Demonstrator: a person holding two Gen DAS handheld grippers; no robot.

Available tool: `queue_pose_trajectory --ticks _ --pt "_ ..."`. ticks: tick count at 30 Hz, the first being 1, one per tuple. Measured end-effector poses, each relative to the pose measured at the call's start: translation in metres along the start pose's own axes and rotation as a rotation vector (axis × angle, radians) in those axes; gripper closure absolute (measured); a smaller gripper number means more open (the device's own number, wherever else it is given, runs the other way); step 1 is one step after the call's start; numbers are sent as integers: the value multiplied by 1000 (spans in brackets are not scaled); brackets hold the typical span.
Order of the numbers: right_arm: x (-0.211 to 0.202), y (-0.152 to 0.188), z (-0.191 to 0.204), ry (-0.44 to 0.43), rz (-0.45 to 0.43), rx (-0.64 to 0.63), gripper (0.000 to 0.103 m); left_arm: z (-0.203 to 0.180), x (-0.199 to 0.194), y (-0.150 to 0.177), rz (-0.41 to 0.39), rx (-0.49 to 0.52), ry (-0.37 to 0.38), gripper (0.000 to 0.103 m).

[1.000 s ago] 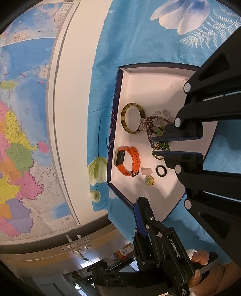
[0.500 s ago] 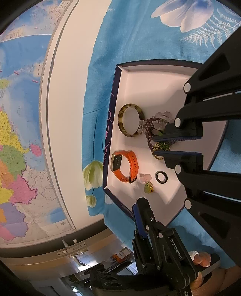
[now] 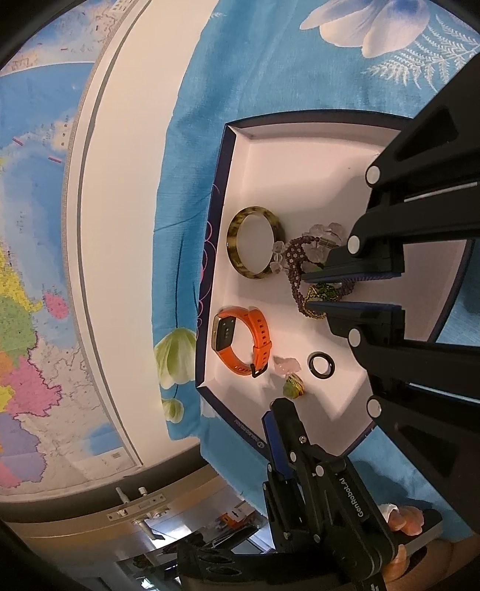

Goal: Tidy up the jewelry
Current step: 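Open both tools to release the rings inside the tray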

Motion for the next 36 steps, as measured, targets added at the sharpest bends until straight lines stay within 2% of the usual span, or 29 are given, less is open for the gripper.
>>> queue_pose_trajectory --ticks 8,13,17,19,24,26,27,31,33,36 --pt "5 -1 -1 25 8 -3 93 3 8 0 18 -9 -13 84" --pt "6 0 -2 37 3 -3 92 2 14 3 34 -5 -8 76" --pt "2 0 -3 44 -11 2 81 1 14 4 32 1 -15 65" --pt "0 0 -3 43 -18 2 81 1 12 4 26 1 -20 62" --pt "-8 0 -3 48 -41 7 72 1 1 4 -7 6 -33 41" --pt "-13 1 -2 46 -50 5 71 1 -4 4 -20 7 -37 39" --pt "-15 2 -2 46 -55 5 67 0 -9 4 -30 8 -35 33" --pt "-27 6 1 51 -85 6 58 -3 -27 6 -65 10 -25 22" --pt "-34 8 1 54 -104 14 43 -6 -40 8 -90 14 -18 13" --pt "-44 14 6 61 -127 6 40 -7 -59 15 -131 35 -49 5"
Point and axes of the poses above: each gripper's, at about its wrist camera, not at the fingertips, and x roughly the way its jaws point, z to its left, y to its underside, the point moved 10 cm from there along x, roughly the way its jaws point, and after that the axes turned 14 degrees about z, right-handed, at the moved point
